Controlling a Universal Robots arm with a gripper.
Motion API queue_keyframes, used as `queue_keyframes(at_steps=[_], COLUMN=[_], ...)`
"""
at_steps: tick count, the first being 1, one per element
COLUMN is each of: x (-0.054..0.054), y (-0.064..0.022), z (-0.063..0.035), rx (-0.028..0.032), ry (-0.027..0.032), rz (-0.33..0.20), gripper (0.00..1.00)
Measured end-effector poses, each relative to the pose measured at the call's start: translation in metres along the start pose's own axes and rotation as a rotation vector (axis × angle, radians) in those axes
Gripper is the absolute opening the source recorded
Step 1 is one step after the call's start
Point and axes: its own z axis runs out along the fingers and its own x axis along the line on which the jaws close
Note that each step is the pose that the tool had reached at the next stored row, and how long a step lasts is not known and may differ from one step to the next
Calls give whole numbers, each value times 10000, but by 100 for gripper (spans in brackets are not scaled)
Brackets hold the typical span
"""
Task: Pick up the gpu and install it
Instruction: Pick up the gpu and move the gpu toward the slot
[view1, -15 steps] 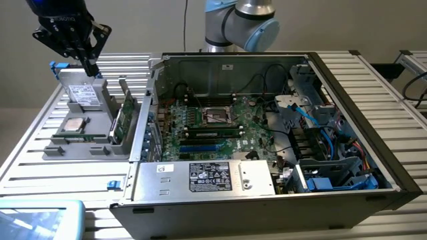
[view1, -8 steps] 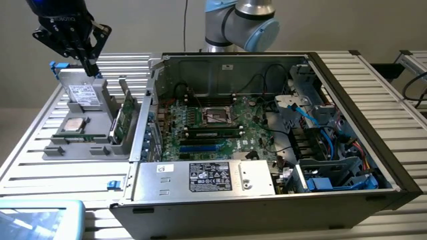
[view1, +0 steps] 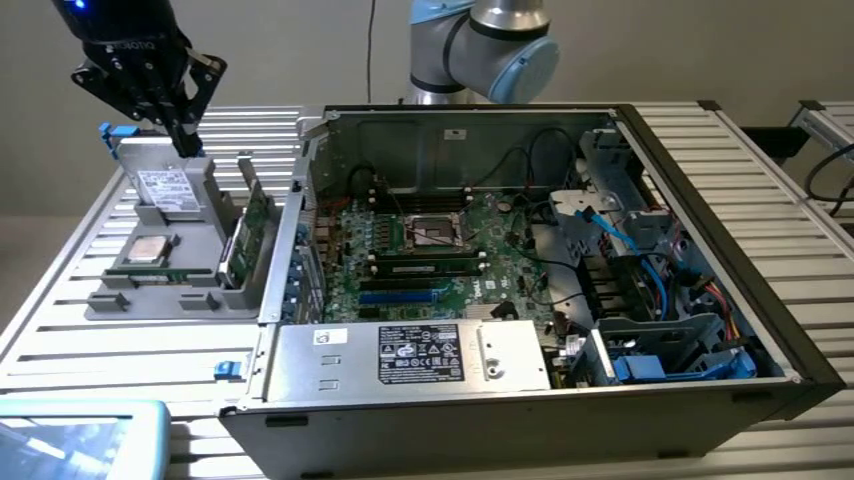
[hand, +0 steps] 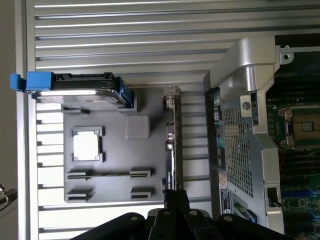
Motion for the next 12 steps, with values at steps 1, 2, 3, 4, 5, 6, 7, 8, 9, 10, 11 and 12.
queue_keyframes(at_steps=[1,2,3,4,5,6,7,8,9,10,11,12], x=[0,1,1,2,1,1,1,1,1,1,1,1], y=[0,-1,-1,-2,-3,-5,-8,-8,-9,-10,-11,-12], z=[7,12,14,16,18,19,21,22,24,28,35,46], rx=[-1,-3,-5,-9,-15,-24,-31,-36,-36,-37,-39,-57], ry=[0,0,2,1,2,1,0,-1,2,2,1,1], rz=[0,0,2,2,1,2,1,3,3,2,2,2], gripper=[12,12,12,13,19,19,25,25,32,37,43,43])
